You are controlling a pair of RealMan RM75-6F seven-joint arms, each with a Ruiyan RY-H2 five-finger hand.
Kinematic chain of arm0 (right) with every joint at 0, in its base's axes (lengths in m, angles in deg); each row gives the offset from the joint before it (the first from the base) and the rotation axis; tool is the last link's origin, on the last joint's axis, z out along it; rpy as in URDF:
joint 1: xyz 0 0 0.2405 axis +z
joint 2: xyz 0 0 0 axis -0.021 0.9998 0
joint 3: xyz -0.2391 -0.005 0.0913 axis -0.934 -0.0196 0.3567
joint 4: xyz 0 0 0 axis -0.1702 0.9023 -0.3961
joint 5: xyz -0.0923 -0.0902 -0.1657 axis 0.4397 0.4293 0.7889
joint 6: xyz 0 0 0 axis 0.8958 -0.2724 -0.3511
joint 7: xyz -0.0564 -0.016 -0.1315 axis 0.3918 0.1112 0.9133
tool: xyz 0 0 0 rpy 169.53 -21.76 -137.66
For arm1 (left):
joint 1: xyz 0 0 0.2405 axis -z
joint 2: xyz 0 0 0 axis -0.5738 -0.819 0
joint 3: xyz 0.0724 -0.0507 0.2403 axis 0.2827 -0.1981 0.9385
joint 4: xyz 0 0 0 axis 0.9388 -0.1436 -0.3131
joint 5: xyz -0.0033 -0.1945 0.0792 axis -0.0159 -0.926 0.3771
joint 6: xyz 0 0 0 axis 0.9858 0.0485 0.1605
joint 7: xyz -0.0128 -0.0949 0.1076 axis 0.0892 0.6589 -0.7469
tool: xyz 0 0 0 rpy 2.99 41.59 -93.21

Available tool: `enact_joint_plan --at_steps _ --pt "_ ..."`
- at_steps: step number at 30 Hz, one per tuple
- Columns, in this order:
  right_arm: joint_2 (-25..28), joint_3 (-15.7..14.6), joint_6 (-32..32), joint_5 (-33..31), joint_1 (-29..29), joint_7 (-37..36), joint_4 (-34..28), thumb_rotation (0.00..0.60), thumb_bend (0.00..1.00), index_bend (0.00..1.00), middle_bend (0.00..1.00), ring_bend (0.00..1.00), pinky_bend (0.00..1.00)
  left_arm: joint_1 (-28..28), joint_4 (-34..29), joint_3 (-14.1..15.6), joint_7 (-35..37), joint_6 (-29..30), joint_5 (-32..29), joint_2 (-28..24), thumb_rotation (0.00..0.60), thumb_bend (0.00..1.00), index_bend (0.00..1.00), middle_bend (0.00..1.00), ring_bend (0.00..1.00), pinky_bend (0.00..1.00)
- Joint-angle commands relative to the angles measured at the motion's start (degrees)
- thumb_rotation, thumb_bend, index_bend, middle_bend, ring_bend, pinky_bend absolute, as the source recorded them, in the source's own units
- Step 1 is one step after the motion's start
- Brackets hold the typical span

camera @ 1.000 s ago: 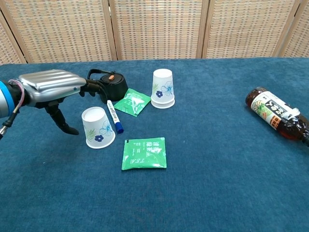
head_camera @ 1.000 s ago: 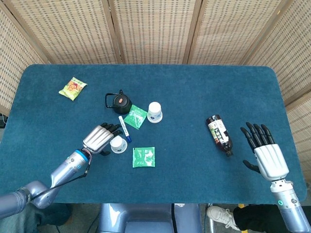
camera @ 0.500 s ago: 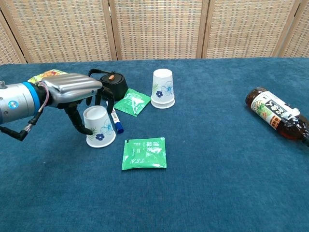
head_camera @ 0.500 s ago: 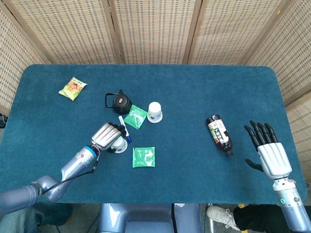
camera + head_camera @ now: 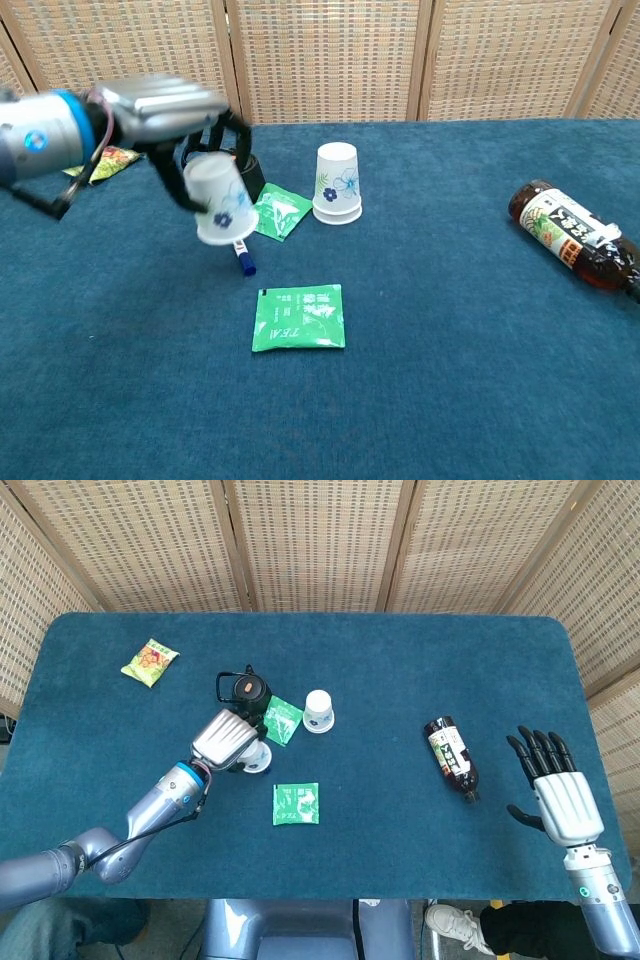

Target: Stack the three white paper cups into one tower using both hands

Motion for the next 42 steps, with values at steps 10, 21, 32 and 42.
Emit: enact_joint_plan --at_steps 10,21,32,42 --pt "0.1 2.3 1.9 -2.3 -0.6 -1.7 1.5 0.600 0.00 0.00 0.00 0.00 0.00 16.7 8.3 -8.6 -12.8 -4.5 -16.6 6.5 0.600 0.20 0.49 0.36 0.42 0.45" --pt "0.8 3.8 2.4 -2.8 -1.3 -3.9 2.1 0.600 0.00 0.00 0.00 0.00 0.00 23.3 17.1 -7.4 -15.7 -5.3 -25.9 11.6 0.600 0.20 0.50 0.37 0.43 0.45" --pt "1.1 4.6 2.7 -2.7 -1.8 -4.7 1.9 0.600 0.00 0.00 0.00 0.00 0.00 26.6 21.7 -6.5 -16.4 -5.3 -32.1 13.6 0.600 0.20 0.50 0.37 0.43 0.45" --pt "1.2 5.1 3.4 -3.0 -2.0 -5.4 1.9 0.600 0.00 0.00 0.00 0.00 0.00 28.9 24.7 -5.5 -16.0 -9.7 -38.4 14.4 0.600 0.00 0.03 0.01 0.01 0.18"
